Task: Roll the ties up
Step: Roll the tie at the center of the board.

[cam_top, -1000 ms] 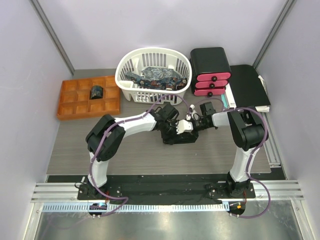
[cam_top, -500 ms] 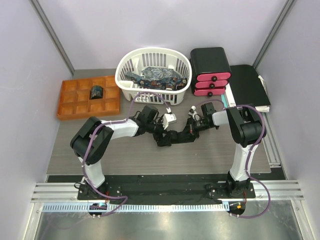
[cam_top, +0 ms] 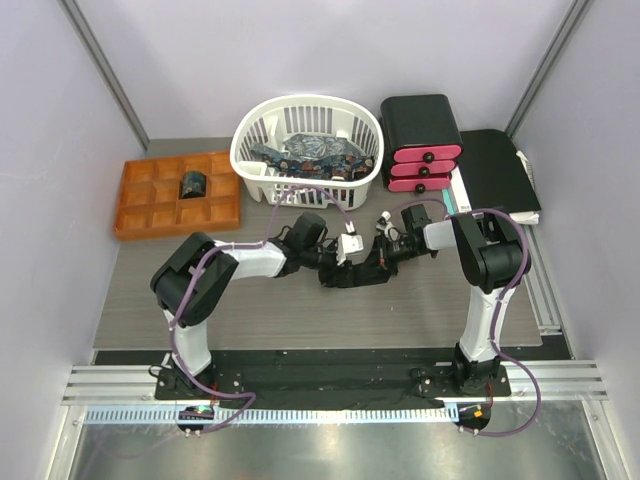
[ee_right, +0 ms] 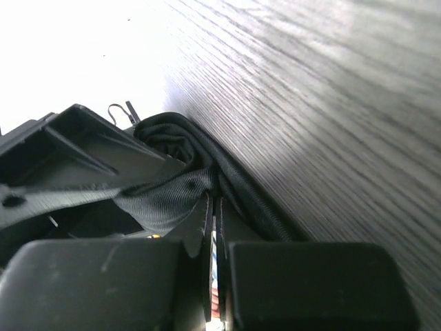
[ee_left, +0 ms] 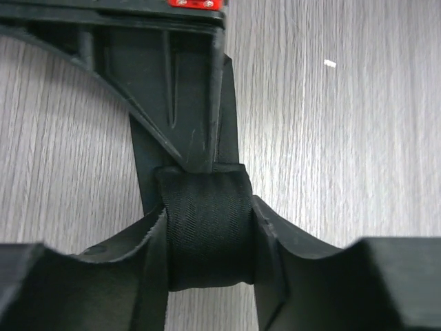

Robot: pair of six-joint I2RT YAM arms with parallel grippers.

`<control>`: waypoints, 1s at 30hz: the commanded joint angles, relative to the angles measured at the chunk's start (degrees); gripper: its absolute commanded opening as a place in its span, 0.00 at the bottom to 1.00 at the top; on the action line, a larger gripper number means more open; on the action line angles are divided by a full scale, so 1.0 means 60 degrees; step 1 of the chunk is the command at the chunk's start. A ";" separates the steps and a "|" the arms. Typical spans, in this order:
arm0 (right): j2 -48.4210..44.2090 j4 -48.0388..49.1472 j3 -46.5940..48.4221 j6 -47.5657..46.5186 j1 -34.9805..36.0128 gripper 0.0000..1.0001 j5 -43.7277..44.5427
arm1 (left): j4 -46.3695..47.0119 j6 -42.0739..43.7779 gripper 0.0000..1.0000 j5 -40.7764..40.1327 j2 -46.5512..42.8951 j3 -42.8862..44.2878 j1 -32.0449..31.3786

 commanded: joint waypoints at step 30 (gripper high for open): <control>-0.0407 -0.0441 -0.0043 -0.0869 -0.0195 0.01 0.1495 | -0.6729 0.0698 0.61 -0.2422 0.1807 0.4029 -0.0384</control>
